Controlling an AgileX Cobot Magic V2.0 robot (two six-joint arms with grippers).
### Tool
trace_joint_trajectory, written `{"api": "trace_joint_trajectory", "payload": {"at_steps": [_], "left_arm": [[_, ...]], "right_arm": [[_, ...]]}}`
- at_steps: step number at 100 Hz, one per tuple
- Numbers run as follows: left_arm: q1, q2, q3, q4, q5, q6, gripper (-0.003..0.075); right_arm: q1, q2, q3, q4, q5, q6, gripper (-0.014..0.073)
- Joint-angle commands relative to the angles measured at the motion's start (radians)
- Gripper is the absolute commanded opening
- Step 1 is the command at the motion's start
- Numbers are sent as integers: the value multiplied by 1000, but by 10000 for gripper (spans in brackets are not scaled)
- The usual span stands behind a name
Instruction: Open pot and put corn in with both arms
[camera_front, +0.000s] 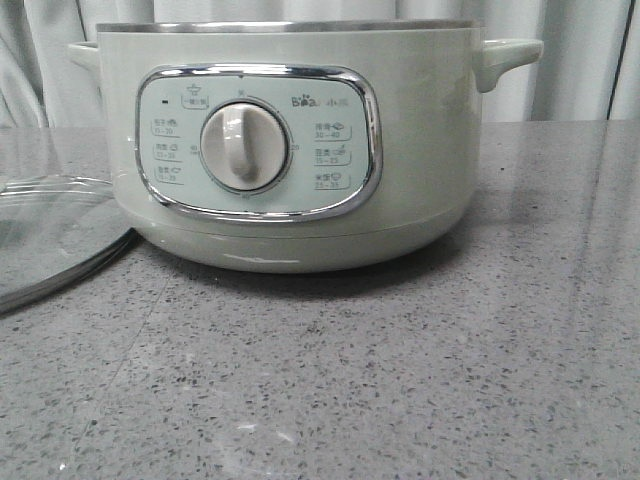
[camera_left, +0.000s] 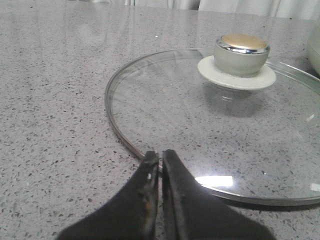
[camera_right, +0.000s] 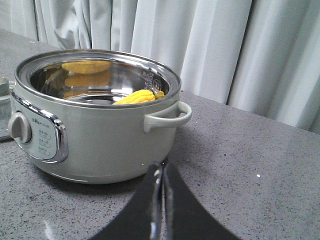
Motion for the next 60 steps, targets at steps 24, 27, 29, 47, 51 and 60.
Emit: {"api": "trace_joint_trajectory", "payload": {"at_steps": [24, 27, 29, 47, 51, 60], "left_arm": [[1, -29, 22, 0, -45, -3, -20], [1, -29, 22, 0, -45, -3, -20], [1, -29, 22, 0, -45, -3, -20], [1, -29, 22, 0, -45, -3, -20], [1, -29, 22, 0, -45, -3, -20], [1, -29, 22, 0, -45, -3, -20]], "right_arm": [[-14, 9, 81, -13, -157, -6, -71], [-25, 9, 106, -18, -182, -6, -71], [-37, 9, 125, -20, -200, -6, -71], [-206, 9, 294, 16, -502, -4, -71], [-254, 9, 330, 44, -621, -4, -71], [-352, 3, 441, 101, -891, 21, -71]]}}
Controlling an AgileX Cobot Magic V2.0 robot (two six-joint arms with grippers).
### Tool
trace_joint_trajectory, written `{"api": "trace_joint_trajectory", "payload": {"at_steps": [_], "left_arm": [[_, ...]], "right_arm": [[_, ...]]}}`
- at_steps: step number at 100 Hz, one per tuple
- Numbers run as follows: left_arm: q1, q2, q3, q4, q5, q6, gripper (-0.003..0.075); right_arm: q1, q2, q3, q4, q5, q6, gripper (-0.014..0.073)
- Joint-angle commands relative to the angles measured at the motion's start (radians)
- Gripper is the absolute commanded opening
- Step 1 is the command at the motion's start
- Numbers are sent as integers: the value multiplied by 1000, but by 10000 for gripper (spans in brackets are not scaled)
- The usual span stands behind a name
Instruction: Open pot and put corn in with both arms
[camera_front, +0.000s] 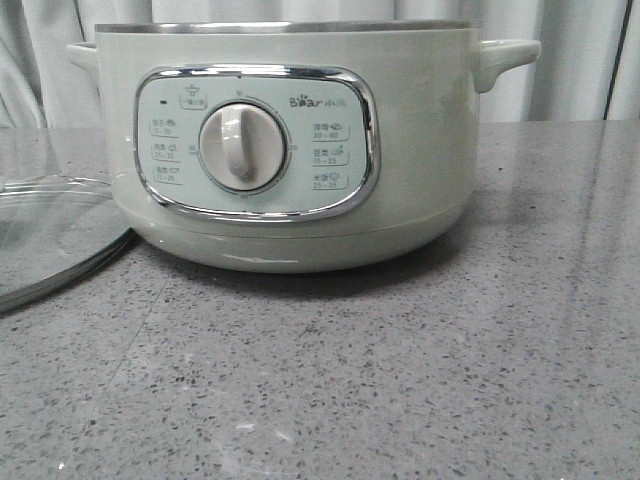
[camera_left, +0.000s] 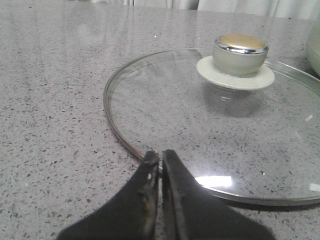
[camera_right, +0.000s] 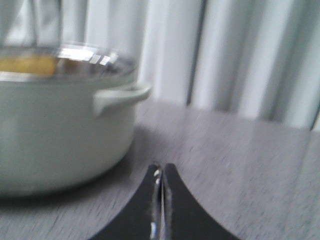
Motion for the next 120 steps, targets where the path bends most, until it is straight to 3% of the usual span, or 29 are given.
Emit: {"api": "trace_joint_trajectory", "payload": {"at_steps": [1, 3, 13, 33, 74, 120], "left_arm": [[1, -29, 22, 0, -45, -3, -20], [1, -29, 22, 0, -45, -3, -20], [1, -29, 22, 0, -45, -3, -20], [1, -29, 22, 0, -45, -3, -20], [1, -29, 22, 0, -45, -3, -20], [1, -29, 22, 0, -45, -3, -20]], "right_arm": [[-81, 0, 63, 47, -339, 19, -71], [-97, -8, 74, 47, -367, 33, -71], [-162, -87, 70, 42, -235, 57, -71], [-289, -187, 70, 58, 97, 72, -71], [-299, -196, 70, 91, 426, 11, -71], [-299, -196, 70, 89, 436, 11, -71]]}}
